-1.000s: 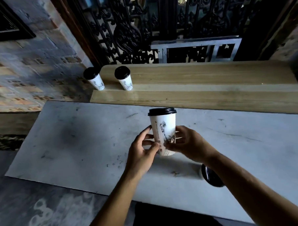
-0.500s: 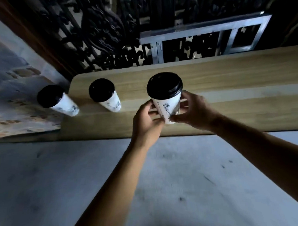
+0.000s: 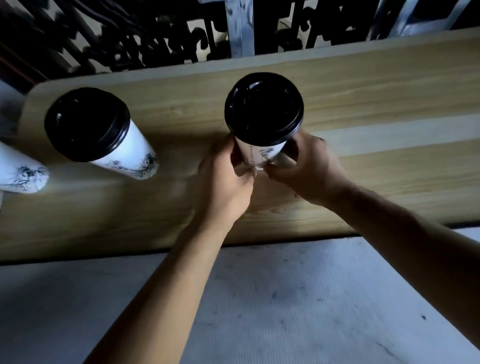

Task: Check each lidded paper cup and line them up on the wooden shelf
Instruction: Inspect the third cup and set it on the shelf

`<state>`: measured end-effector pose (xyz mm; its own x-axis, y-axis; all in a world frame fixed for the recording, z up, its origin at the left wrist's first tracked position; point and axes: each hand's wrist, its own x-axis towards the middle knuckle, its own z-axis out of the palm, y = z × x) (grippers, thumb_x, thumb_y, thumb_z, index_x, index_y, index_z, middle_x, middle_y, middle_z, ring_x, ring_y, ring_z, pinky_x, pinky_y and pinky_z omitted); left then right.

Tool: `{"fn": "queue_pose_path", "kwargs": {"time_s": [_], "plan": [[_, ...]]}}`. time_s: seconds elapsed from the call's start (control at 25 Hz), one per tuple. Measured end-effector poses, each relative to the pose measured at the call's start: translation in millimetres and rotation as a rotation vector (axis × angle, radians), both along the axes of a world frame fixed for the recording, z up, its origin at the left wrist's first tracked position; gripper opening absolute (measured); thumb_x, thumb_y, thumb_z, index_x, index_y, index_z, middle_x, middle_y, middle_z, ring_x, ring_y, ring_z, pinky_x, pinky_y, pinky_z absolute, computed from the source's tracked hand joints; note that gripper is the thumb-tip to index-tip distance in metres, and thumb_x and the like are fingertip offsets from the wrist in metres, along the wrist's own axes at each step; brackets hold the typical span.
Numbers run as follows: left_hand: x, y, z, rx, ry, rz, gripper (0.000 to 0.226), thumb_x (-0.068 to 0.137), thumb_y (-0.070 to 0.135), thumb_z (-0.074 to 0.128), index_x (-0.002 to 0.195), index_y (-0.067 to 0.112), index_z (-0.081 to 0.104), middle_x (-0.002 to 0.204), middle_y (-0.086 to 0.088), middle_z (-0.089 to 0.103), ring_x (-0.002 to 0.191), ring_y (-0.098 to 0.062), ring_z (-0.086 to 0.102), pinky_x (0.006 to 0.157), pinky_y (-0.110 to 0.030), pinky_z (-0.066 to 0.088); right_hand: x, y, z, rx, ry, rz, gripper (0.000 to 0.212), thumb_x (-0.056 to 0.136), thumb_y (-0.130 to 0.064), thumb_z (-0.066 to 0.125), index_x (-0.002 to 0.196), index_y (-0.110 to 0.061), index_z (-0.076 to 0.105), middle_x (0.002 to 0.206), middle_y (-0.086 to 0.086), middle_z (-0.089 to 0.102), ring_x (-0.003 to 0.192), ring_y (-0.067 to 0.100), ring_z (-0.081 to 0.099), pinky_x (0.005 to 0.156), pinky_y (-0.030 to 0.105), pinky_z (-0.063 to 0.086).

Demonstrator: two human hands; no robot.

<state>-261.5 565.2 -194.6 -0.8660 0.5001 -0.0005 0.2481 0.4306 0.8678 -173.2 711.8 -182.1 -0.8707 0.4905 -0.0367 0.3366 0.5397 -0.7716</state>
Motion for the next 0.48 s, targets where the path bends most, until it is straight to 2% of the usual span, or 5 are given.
{"fn": "queue_pose_path", "kwargs": {"time_s": [0.12,0.24,0.32,0.4,0.48], "plan": [[9.1,-0.4,-2.5,0.016,-0.038,0.057,0.034,0.078,-0.004,0.078,0.109,0.007,0.07,0.11,-0.01,0.073,0.101,-0.019,0.073,0.094,-0.046,0.06,2.5,-1.3,3.1,0.007,-0.02,-0.011,0.037,0.078,-0.012,0.08,0.109,-0.018,0.062,0.09,-0.013,0.072,0.09,-0.005,0.069,0.069,0.006,0.048],[31.5,-4.9,6.6,0.072,-0.139,0.174,0.053,0.08,-0.016,0.073,0.129,0.003,0.062,0.122,-0.014,0.063,0.107,-0.018,0.064,0.101,-0.046,0.057,19.7,-2.5,26.4,-0.041,-0.084,0.016,0.078,0.078,-0.007,0.081,0.149,-0.009,0.047,0.14,0.008,0.067,0.128,0.019,0.063,0.106,0.031,0.053],[54.2,-17.6,16.8,0.079,-0.18,0.169,0.067,0.083,-0.017,0.071,0.144,0.0,0.049,0.129,-0.013,0.056,0.113,-0.017,0.058,0.104,-0.039,0.054,44.7,-0.6,47.3,-0.032,-0.149,0.006,0.091,0.081,-0.007,0.08,0.16,-0.009,0.034,0.154,0.01,0.056,0.138,0.022,0.056,0.113,0.039,0.048],[88.7,-36.5,36.1,0.019,-0.091,0.114,0.066,0.085,-0.011,0.072,0.145,0.003,0.049,0.133,-0.015,0.057,0.118,-0.02,0.06,0.103,-0.036,0.053,86.7,3.5,73.1,0.01,-0.209,0.02,0.084,0.085,-0.011,0.077,0.159,-0.009,0.037,0.155,0.009,0.055,0.138,0.023,0.056,0.113,0.039,0.047],[126.8,-51.8,58.3,-0.06,0.016,0.068,0.057,0.085,-0.006,0.072,0.139,0.003,0.056,0.132,-0.016,0.062,0.122,-0.025,0.062,0.104,-0.041,0.053,135.5,3.9,103.4,0.061,-0.267,0.043,0.068,0.089,-0.017,0.075,0.152,-0.013,0.049,0.152,0.006,0.058,0.136,0.023,0.056,0.107,0.03,0.045]]}}
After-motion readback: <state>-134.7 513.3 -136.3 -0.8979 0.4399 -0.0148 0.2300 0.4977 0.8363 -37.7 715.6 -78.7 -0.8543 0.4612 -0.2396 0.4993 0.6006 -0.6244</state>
